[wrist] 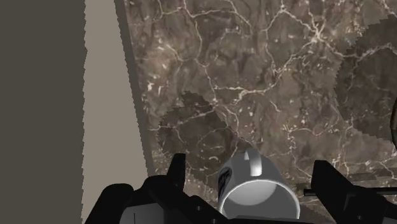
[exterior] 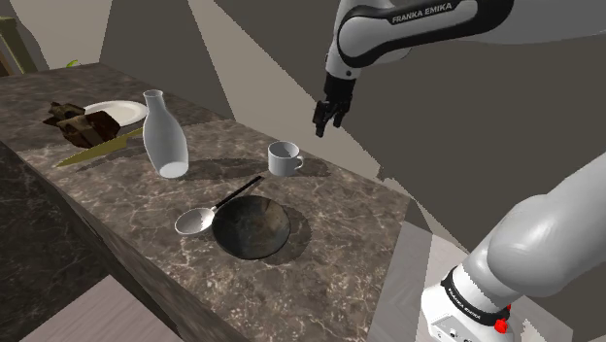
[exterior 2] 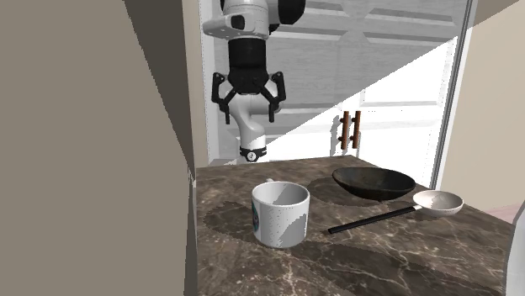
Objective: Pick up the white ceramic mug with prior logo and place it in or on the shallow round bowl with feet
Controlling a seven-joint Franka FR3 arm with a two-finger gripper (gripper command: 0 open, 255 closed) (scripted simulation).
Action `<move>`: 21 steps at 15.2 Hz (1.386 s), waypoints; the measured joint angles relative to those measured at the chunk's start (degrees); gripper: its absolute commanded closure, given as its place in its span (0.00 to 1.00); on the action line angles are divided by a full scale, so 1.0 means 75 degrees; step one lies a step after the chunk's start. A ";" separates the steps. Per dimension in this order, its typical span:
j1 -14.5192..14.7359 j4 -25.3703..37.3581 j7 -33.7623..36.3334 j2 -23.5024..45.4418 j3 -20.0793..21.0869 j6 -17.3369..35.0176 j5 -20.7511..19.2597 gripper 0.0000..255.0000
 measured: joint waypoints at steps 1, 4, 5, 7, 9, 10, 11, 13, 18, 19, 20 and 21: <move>0.0017 0.0235 0.0051 0.0352 0.0035 0.0101 -0.0018 0.00; 0.0007 0.0810 0.0044 0.1233 0.0037 0.0337 -0.0072 0.00; -0.0005 0.0902 0.0013 0.1490 0.0025 0.0472 -0.0082 0.00; 0.0025 0.1374 0.0065 0.2099 0.0046 0.0569 -0.0123 0.00; 0.0061 0.1909 0.0111 0.2749 0.0060 0.0651 -0.0170 0.00; 0.0084 0.2151 0.0138 0.3047 0.0067 0.0678 -0.0191 0.00; 0.0097 0.2374 0.0143 0.3317 0.0067 0.0704 -0.0205 0.00; 0.0111 0.2567 0.0151 0.3592 0.0065 0.0766 -0.0224 0.00; 0.0125 0.2432 0.0153 0.3880 0.0056 0.1184 -0.0249 0.00; 0.0131 0.2422 0.0159 0.3955 0.0055 0.1267 -0.0256 0.00; 0.0132 0.2399 0.0159 0.3983 0.0054 0.1316 -0.0259 0.00; 0.0135 0.2352 0.0162 0.3981 0.0055 0.1364 -0.0259 0.00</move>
